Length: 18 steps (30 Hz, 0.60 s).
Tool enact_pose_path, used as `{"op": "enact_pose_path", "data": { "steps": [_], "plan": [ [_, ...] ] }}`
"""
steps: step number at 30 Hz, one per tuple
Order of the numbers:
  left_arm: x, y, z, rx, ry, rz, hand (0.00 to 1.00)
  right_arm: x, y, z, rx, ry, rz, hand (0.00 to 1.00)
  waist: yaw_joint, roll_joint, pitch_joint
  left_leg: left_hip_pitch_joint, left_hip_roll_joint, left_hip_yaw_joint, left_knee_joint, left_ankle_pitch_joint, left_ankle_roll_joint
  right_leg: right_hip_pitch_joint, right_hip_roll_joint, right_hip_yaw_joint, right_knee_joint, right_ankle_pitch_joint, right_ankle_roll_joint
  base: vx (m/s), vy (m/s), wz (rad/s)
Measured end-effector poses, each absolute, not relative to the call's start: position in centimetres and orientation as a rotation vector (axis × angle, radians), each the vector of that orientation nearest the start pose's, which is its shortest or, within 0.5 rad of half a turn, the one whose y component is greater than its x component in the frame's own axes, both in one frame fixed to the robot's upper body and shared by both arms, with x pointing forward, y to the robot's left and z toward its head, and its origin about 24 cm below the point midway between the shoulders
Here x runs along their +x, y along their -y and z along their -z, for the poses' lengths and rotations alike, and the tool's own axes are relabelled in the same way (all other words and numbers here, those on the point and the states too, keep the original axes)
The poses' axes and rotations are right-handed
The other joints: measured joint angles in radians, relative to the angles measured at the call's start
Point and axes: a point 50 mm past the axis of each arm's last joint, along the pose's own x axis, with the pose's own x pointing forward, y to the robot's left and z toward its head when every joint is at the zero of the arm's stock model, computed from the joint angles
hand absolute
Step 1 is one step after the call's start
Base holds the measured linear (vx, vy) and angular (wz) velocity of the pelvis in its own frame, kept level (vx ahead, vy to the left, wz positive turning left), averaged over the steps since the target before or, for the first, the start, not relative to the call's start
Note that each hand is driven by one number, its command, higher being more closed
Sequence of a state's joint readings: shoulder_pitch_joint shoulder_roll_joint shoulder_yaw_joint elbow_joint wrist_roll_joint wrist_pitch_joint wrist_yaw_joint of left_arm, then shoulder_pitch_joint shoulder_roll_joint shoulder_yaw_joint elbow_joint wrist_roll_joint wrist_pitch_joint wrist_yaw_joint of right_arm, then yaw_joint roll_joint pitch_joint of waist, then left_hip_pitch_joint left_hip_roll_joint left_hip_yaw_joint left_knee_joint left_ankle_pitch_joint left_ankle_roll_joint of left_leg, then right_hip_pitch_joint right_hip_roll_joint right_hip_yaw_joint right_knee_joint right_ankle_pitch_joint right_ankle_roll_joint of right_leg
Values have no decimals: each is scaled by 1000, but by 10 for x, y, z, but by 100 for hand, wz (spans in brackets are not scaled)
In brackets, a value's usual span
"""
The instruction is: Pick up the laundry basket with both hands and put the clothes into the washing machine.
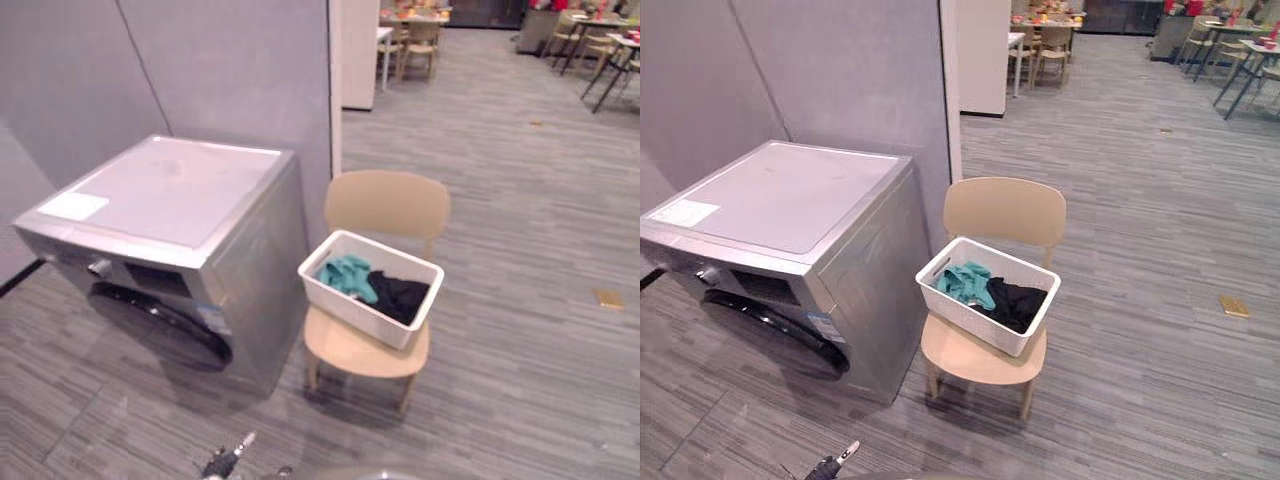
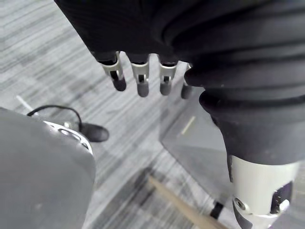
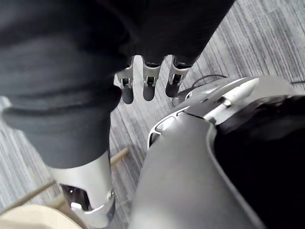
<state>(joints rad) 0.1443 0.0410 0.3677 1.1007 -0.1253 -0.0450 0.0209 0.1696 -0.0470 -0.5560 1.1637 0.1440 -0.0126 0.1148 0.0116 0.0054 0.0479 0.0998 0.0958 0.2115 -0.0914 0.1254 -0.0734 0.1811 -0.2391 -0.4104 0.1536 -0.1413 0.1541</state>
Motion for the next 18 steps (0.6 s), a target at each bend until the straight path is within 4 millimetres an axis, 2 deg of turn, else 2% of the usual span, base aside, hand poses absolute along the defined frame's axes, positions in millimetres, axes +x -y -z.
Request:
{"op": "enact_pose_path", "data": {
  "steps": [1,2,4,6,7,8,9,10,11,12,13,14,15,16,17,18],
  "plan": [
    [49,-211,168,-248,-1154,-504,0,21,218,172,439,-1193,568,0,0,1,1,-5,-2,-16,0,1,-2,3,0,-10,0,0,0,-121,-4,69],
    [46,-211,169,-258,-1157,-515,0,24,217,172,394,-1204,518,0,-2,13,7,-42,-4,-65,9,14,-1,3,5,-49,-1,-5,7,-107,-16,76],
    [49,-211,168,-257,-1143,-512,0,32,220,171,339,-1208,464,0,-1,20,10,-120,-4,-143,24,43,3,-14,22,-111,-3,-6,3,-142,-44,120],
    [52,-209,168,-261,-1134,-505,0,47,226,168,277,-1191,410,0,2,53,25,-201,2,-222,17,84,-4,-48,48,-183,23,-13,-12,-155,-56,126],
    [52,-207,168,-266,-1136,-503,0,53,229,167,265,-1182,406,0,3,66,34,-224,6,-237,16,84,-1,-58,57,-204,40,-20,-22,-150,-49,120],
    [53,-203,168,-272,-1135,-500,0,62,232,166,259,-1162,409,0,-5,78,46,-257,10,-192,-9,10,88,-69,69,-224,49,-34,-39,-169,-34,177],
    [61,-208,166,-263,-1104,-504,0,68,231,165,261,-1144,408,0,-21,42,62,-285,5,-43,8,-107,153,-74,59,-229,8,-16,-68,-198,-27,185],
    [65,-209,165,-257,-1093,-497,0,69,231,165,258,-1140,410,0,-18,44,69,-303,18,50,43,-113,165,-74,35,-271,11,-8,-69,-142,8,165],
    [62,-210,166,-256,-1105,-503,0,83,235,161,248,-1101,415,0,-16,37,93,-330,46,191,201,-112,164,-79,-26,-330,43,3,-64,-91,-3,107],
    [53,-211,167,-258,-1129,-529,0,95,238,158,240,-1066,410,0,-24,31,100,-332,67,239,361,-118,161,-74,-67,-358,48,12,-57,-107,-12,98],
    [46,-211,168,-256,-1146,-543,0,100,239,156,236,-1051,408,0,-25,36,101,-317,93,235,454,-128,147,-67,-80,-378,44,22,-50,-82,-20,74],
    [42,-211,168,-251,-1156,-547,0,102,239,156,237,-1046,407,0,-28,42,102,-299,116,224,501,-152,112,-58,-77,-391,37,30,-47,-80,68,65],
    [36,-211,169,-253,-1174,-553,0,102,238,156,243,-1046,406,0,-25,48,102,-256,157,200,538,-190,52,-42,-74,-411,37,39,-39,-12,148,77],
    [33,-209,171,-277,-1191,-568,0,104,236,156,256,-1043,410,0,-28,50,102,-187,181,197,484,-161,22,-31,-72,-446,45,47,-26,5,190,81],
    [33,-205,171,-287,-1195,-568,0,102,237,156,267,-1045,426,0,-29,54,101,-141,178,185,415,-150,-30,-28,-72,-465,50,51,-19,54,174,86],
    [37,-205,171,-286,-1188,-560,0,101,241,156,286,-1039,456,0,-30,63,96,-114,155,176,324,-167,-53,-26,-74,-491,53,67,-13,35,263,97]
  ]
}}
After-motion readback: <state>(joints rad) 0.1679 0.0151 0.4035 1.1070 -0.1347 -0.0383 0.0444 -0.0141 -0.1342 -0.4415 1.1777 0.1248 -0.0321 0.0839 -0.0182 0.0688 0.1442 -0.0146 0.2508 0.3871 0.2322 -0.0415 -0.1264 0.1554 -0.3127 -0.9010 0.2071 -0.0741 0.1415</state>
